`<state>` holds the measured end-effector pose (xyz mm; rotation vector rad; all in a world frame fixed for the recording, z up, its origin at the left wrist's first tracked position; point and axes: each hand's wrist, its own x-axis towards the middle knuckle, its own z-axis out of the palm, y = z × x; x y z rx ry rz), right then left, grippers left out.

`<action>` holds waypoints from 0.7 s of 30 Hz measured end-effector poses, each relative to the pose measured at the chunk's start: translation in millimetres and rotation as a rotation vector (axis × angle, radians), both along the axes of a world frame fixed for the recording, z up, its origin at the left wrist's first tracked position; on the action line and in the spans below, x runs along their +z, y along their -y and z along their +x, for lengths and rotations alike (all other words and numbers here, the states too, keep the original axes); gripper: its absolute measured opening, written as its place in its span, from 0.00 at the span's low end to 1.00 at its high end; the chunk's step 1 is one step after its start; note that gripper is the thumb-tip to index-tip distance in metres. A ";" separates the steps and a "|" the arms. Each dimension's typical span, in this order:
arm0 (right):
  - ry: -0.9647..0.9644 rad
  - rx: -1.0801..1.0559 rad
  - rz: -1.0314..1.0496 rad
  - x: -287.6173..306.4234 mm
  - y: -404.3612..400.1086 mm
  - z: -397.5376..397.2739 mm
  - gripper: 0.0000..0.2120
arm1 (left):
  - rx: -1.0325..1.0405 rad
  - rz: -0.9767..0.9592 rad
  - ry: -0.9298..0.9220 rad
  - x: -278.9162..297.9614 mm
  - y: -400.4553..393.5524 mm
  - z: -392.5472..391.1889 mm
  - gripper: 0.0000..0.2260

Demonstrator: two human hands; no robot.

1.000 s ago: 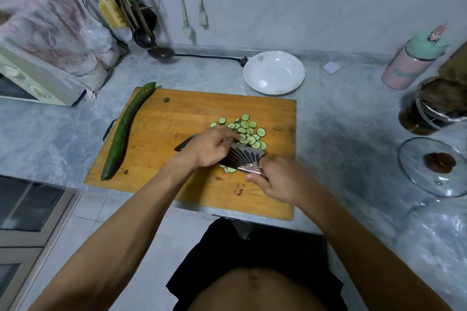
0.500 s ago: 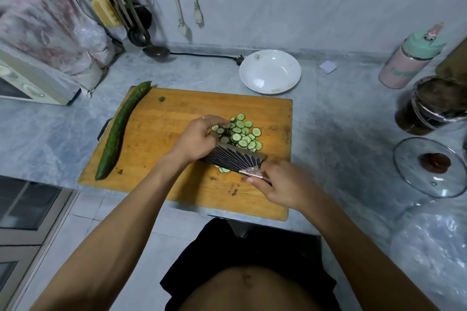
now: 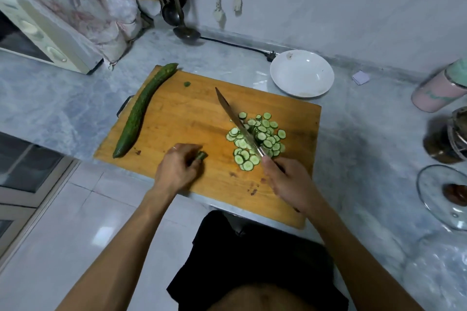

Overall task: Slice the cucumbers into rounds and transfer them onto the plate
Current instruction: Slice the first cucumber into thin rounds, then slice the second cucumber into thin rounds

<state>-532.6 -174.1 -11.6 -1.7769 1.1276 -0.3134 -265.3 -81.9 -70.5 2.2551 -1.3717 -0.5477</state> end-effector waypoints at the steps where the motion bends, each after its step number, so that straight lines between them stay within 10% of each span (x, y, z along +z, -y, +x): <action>1: -0.004 0.006 0.005 1.2 0.2 7.8 0.31 | -0.007 0.026 0.014 -2.1 -0.8 1.7 0.20; 14: -0.099 -0.040 -0.018 13.2 7.4 78.1 0.34 | 0.097 -0.175 -0.393 -6.7 12.6 35.9 0.02; 21: -0.162 -0.110 -0.062 17.2 12.1 111.8 0.31 | 0.205 -0.234 -0.327 13.8 42.1 95.5 0.07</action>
